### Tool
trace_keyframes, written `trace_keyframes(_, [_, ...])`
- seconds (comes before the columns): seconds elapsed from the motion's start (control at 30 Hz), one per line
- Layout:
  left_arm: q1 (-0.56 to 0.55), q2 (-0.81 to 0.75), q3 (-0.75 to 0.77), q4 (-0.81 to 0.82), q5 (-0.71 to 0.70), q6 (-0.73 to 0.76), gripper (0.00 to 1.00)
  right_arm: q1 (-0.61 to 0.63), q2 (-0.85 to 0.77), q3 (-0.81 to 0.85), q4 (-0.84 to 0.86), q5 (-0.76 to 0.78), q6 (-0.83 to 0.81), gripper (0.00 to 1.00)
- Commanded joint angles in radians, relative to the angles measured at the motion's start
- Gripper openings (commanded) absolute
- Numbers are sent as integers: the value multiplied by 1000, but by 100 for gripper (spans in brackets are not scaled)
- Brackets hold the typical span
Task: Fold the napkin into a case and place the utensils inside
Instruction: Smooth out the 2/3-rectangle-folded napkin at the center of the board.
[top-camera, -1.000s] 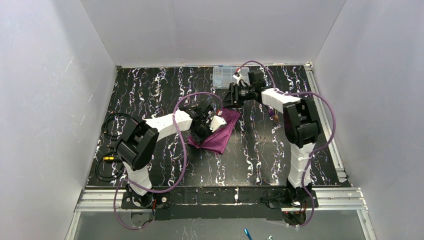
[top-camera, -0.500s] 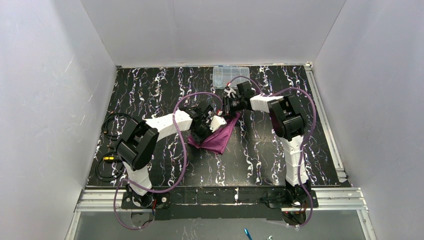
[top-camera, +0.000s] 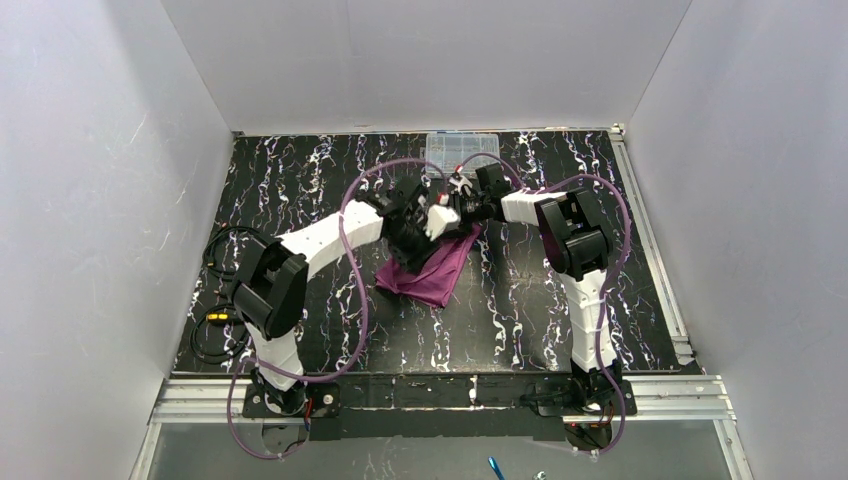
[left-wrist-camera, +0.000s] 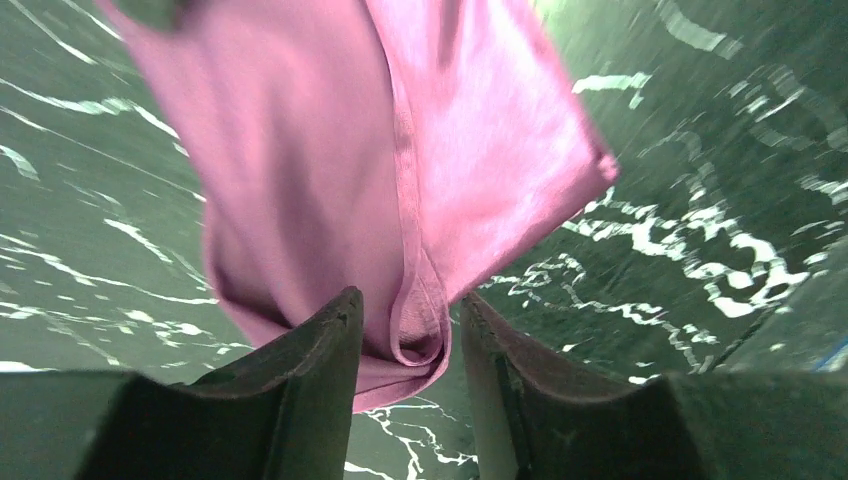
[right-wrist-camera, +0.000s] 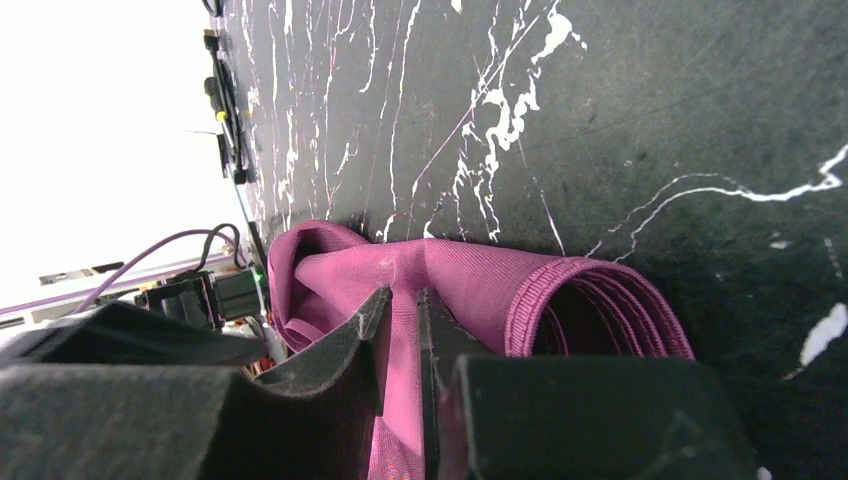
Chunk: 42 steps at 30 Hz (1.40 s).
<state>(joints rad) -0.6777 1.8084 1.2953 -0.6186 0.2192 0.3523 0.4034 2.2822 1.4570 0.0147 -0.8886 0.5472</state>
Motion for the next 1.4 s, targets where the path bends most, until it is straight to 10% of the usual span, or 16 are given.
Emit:
trace_keyframes(0.0, [64, -36, 188, -168, 198, -90, 41, 3, -23, -9, 24, 59, -16, 25])
trace_keyframes(0.43, [171, -73, -23, -127, 193, -79, 9, 23, -138, -34, 26, 75, -12, 27])
trace_keyframes(1.37, [144, 21, -85, -7, 128, -168, 0, 197, -347, -468, 49, 145, -73, 30])
